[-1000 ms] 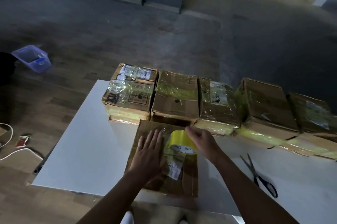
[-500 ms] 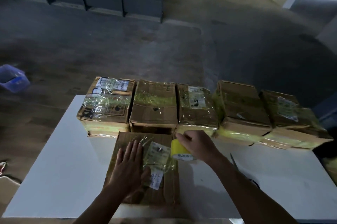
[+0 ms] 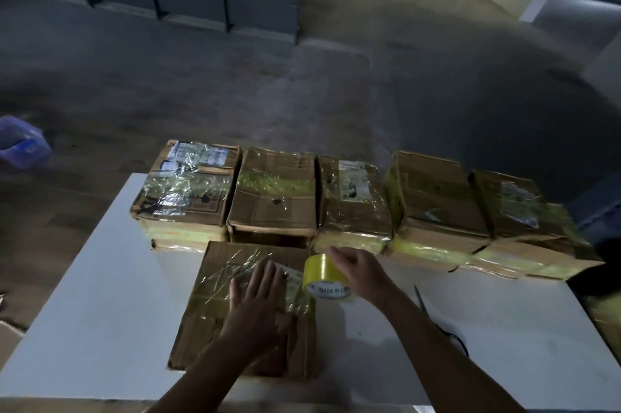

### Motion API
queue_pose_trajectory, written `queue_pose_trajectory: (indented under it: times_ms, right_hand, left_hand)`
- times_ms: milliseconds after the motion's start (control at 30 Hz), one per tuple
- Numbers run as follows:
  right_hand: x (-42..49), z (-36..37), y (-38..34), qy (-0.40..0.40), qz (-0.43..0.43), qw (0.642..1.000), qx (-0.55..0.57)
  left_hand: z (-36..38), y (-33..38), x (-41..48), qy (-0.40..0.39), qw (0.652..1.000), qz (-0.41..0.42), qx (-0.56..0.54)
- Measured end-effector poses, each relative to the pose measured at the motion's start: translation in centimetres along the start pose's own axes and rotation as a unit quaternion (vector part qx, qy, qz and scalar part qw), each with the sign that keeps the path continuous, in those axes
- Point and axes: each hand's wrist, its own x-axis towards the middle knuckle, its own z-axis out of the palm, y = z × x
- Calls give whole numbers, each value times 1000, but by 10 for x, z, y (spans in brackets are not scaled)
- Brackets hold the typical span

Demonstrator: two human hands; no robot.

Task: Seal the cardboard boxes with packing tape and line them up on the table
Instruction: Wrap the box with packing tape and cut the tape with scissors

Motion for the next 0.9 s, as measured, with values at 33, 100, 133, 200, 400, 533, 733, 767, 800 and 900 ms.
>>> queue_pose_trajectory:
  times_ms: [33,100,133,200,400,533,733,767,800,900]
  right_hand:
    - [-2,0,5,9,1,1000,26]
    - [-2,1,9,14,-13,1000,22]
    - [-2,1,8,11,-24,1000,1]
    - [0,-6,8,12,-42,997,-59]
    - [-2,-23,29,55,-75,967,-235]
    - [-1,-7,38,30,-42,954,-295]
    - [0,16,42,-19,-20,949,-313]
    - [1,17,43,-20,-18,950,-312]
    - [2,18,46,-18,-16,951,-309]
    - [1,18,53,-26,-9,956,-294]
  left_hand:
    - [-2,1,0,-10,1000,-7,0]
    - [-3,2,0,-23,1000,-12,0]
    - [-3,2,-1,-29,1000,-12,1]
    - [-2,2,-2,-37,999,-7,3]
    - [2,0,-4,-34,999,13,17]
    - [-7,3,-5,-59,998,25,-7]
    - [-32,33,-12,-106,993,-20,42]
    - [-32,46,-16,-113,993,-23,38]
    - [-31,60,-21,-120,992,-27,26]
    - [-22,92,-28,-148,986,-73,9]
